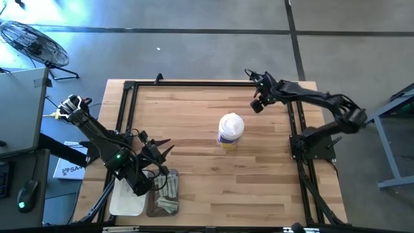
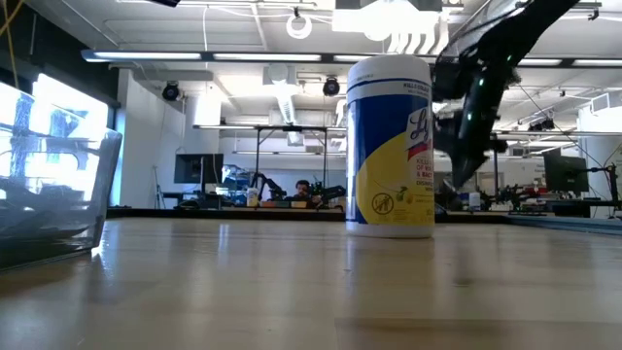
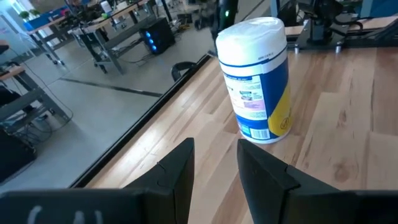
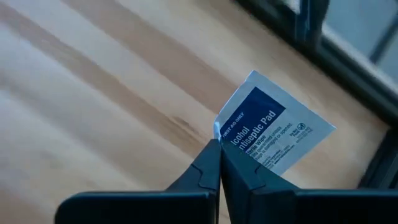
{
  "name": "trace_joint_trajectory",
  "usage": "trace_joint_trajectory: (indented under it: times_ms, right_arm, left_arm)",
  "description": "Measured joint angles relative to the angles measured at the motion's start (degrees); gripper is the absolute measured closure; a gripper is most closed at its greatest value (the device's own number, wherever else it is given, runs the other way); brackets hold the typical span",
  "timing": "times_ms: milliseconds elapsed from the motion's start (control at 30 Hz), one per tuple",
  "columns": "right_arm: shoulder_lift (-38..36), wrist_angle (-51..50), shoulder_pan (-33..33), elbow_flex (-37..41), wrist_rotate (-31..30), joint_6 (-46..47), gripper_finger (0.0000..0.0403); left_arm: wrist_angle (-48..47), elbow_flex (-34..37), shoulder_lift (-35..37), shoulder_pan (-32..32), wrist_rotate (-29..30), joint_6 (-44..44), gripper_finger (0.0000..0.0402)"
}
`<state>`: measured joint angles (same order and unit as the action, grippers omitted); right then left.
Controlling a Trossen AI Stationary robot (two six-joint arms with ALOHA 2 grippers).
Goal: Pick & Place First Aid Supplies
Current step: Put the alcohol pad into the white bin
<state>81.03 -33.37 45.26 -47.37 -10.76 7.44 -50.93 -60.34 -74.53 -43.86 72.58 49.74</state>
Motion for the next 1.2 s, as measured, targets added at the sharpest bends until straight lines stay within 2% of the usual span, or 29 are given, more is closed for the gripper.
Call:
trace_joint_trajectory:
  times_ms: [200, 367, 600, 733, 833, 1000, 1133, 1200]
  right_arm:
    - [-11.2, 1.72, -9.28, -0.05, 4.08, 1.57, 0.0402]
    - [-17.64, 9.72, -20.55, -0.05, 5.37, 3.98, 0.0402]
    - [-19.53, 22.26, -33.94, -0.05, 4.59, 0.53, 0.0403]
    - [-18.48, 28.52, -38.93, -0.07, 5.16, -1.44, 0.0403]
    - [-17.19, 32.91, -42.61, -0.09, 6.77, -1.85, 0.0403]
    - [-13.95, 41.06, -49.87, -0.11, 16.96, -4.85, 0.0403]
    - [-12.26, 45.17, -56.65, -0.11, 26.01, -8.05, 0.0403]
    - [-11.75, 45.87, -60.04, -0.11, 28.07, -9.48, 0.0403]
  left_arm:
    - [0.72, 0.0, 0.0, 0.0, -0.45, 0.02, 0.0283]
    - [3.78, 0.0, -0.01, 0.03, 2.08, 0.0, 0.0283]
    - [4.63, 0.0, -0.31, 2.71, 0.84, 0.0, 0.0283]
    - [5.8, 0.01, -2.35, 6.29, -3.86, -0.6, 0.0283]
    - [11.2, 0.0, -5.09, 8.81, -5.31, -6.78, 0.0283]
    - [29.82, 0.02, -10.21, 11.8, -10.13, -27.22, 0.0282]
    - [42.64, 0.02, -10.78, 13.14, -18.19, -41.72, 0.0274]
    - [47.44, 0.02, -10.39, 13.55, -23.99, -46.99, 0.0264]
